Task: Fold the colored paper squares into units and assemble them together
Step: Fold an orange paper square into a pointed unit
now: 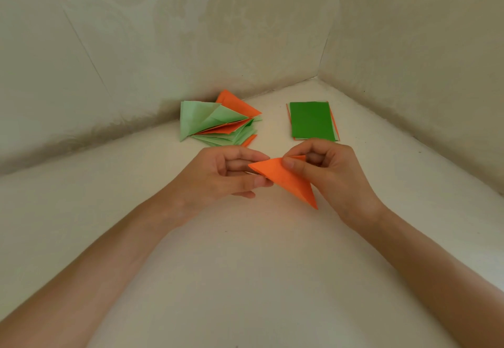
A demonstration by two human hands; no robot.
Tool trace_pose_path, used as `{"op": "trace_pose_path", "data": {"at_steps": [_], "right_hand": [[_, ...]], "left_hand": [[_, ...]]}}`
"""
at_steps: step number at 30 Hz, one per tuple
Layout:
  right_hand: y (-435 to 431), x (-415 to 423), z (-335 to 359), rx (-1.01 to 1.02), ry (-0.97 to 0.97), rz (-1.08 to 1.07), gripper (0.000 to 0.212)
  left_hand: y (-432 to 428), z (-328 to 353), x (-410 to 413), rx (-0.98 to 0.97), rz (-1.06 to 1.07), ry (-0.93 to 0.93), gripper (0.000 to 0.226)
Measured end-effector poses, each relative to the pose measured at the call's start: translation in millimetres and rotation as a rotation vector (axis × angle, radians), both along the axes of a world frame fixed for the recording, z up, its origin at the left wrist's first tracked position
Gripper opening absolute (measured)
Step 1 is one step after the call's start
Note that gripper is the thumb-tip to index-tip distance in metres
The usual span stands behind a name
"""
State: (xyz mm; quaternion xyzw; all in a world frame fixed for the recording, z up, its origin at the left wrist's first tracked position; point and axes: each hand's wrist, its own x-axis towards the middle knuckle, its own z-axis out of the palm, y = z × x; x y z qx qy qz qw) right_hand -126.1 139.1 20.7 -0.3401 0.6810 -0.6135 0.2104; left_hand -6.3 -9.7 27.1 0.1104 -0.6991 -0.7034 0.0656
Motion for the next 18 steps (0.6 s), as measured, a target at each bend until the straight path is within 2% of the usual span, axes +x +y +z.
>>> {"op": "trace_pose_path", "data": {"at_steps": [5, 9, 16, 18], "right_hand": [[1.0, 2.3, 4.7, -0.035, 0.041, -0.001, 0.018], [1.3, 6.5, 5.6, -0.013, 0.044, 0.044, 0.014], [2.3, 5.6, 4.7, 0.058, -0.167, 0.069, 0.003], [2.3, 4.5, 3.9, 0.042, -0.227, 0.069, 0.012]], "left_hand": [[-1.3, 0.9, 0.6, 0.061, 0.015, 0.028, 0.019], [-2.2, -2.9, -0.8, -0.006, 0.086, -0.027, 0.019], [-4.1, -6.8, -1.7, -0.045, 0.062, -0.055, 0.018], [-3.8, -6.6, -2.3, -0.038, 0.058, -0.056, 0.017]]}}
